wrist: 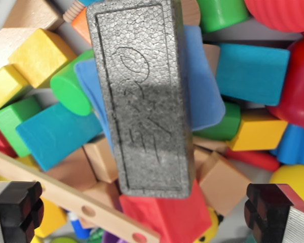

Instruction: Pick an object from the bin

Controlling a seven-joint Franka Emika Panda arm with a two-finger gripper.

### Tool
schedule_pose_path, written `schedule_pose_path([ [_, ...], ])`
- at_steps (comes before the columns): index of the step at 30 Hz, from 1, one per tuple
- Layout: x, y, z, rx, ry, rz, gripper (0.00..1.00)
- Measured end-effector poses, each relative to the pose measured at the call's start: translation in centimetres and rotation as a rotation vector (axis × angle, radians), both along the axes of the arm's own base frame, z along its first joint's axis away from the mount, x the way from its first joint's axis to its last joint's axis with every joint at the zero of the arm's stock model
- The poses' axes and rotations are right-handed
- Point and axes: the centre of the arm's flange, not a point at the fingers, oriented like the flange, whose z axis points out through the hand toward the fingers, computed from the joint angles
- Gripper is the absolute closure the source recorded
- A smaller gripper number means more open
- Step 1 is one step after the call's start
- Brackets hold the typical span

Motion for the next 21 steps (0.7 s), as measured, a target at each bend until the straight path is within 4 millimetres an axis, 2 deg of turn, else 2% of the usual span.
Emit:
schedule_pose_path([
  [10, 0.0, 0.0, -4.2, 0.001, 0.003, 0.000, 0.00],
  [21, 0.0, 0.0, -6.6, 0.002, 0.002, 0.000, 0.00],
])
